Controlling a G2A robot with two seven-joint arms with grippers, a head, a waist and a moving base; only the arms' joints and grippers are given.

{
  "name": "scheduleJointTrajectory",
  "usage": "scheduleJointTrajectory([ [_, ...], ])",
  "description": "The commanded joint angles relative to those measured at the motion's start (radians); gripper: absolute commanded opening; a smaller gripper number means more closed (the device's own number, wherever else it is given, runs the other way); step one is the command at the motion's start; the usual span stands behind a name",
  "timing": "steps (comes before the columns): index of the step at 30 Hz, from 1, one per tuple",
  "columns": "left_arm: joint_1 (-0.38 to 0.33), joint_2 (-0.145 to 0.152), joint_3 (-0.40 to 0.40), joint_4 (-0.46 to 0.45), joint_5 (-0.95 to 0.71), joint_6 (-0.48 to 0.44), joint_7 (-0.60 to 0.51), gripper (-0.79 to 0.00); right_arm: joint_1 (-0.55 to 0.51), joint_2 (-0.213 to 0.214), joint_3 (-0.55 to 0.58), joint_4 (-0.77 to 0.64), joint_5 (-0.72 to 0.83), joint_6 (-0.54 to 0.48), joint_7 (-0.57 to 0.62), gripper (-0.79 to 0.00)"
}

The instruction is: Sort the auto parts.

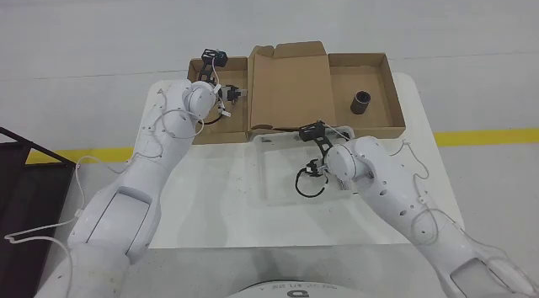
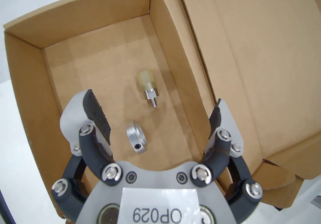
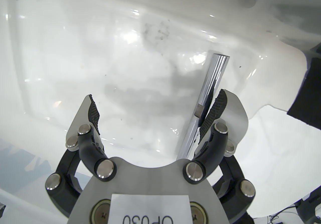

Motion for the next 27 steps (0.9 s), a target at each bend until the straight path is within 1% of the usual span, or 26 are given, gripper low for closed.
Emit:
scheduleJointTrajectory([
  [1,0.0,0.0,0.0,0.0,0.0,0.0,0.0,0.0,-0.01,0.003,0.014,-0.015,0.005,-0.009,-0.006,0.0],
  [6,0.0,0.0,0.0,0.0,0.0,0.0,0.0,0.0,-0.034,0.01,0.045,-0.028,-0.014,0.001,-0.007,-0.009],
  [8,0.0,0.0,0.0,0.0,0.0,0.0,0.0,0.0,-0.037,0.01,0.046,-0.022,-0.023,0.005,0.0,-0.074],
  [11,0.0,0.0,0.0,0.0,0.0,0.0,0.0,0.0,-0.038,0.009,0.042,-0.009,-0.033,0.008,0.007,-0.246],
  [12,0.0,0.0,0.0,0.0,0.0,0.0,0.0,0.0,-0.037,0.008,0.04,-0.006,-0.034,0.009,0.008,-0.348],
  [13,0.0,0.0,0.0,0.0,0.0,0.0,0.0,0.0,-0.037,0.007,0.04,-0.003,-0.035,0.008,0.008,-0.4],
  [14,0.0,0.0,0.0,0.0,0.0,0.0,0.0,0.0,-0.036,0.007,0.04,0.0,-0.034,0.007,0.009,-0.425],
  [16,0.0,0.0,0.0,0.0,0.0,0.0,0.0,0.0,-0.036,0.006,0.042,0.004,-0.035,0.006,0.01,-0.459],
  [19,0.0,0.0,0.0,0.0,0.0,0.0,0.0,0.0,-0.038,0.006,0.047,0.006,-0.036,0.005,0.011,-0.533],
  [24,0.0,0.0,0.0,0.0,0.0,0.0,0.0,0.0,-0.044,0.006,0.058,0.006,-0.038,0.0,0.013,-0.603],
  [27,0.0,0.0,0.0,0.0,0.0,0.0,0.0,0.0,-0.047,0.006,0.062,0.008,-0.039,0.0,0.013,-0.619],
])
